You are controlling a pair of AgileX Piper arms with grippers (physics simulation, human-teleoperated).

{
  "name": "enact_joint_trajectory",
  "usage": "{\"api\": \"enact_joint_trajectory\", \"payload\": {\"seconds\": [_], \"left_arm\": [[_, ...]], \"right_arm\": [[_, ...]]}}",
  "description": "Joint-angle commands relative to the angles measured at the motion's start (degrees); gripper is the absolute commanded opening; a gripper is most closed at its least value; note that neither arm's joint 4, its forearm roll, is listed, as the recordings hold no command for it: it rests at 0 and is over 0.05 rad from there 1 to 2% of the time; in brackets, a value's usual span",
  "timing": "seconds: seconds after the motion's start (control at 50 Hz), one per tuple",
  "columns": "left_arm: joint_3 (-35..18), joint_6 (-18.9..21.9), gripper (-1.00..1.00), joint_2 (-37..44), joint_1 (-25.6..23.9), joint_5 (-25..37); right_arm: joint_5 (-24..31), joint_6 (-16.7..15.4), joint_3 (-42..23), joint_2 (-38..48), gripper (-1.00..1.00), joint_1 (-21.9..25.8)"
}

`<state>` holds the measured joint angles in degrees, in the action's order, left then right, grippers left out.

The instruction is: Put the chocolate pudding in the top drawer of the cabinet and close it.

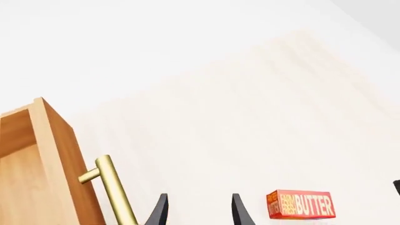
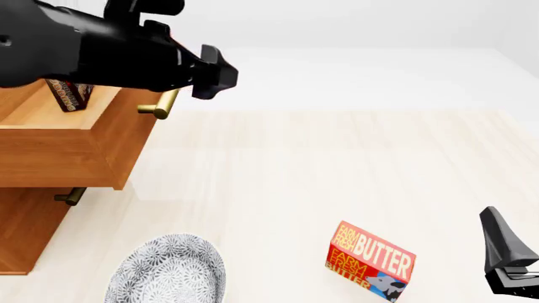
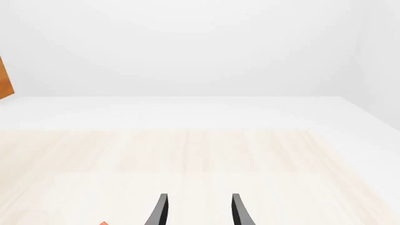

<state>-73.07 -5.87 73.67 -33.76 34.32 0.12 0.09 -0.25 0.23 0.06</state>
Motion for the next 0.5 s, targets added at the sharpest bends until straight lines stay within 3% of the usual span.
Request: {"api": "enact_joint_trajectory", "payload": {"seconds": [0.02, 0.5], "left_arm": [[0.44, -3.94, 1.00, 0.95, -0.90, 0.22], [-1.38, -5.99, 1.00, 5.52, -2.19, -0.72]], "right_arm": [[-0.01, 0.00, 0.00, 0.00, 1.00, 0.00], [0.00, -0.03, 0.00, 0.00, 1.00, 0.01]]}}
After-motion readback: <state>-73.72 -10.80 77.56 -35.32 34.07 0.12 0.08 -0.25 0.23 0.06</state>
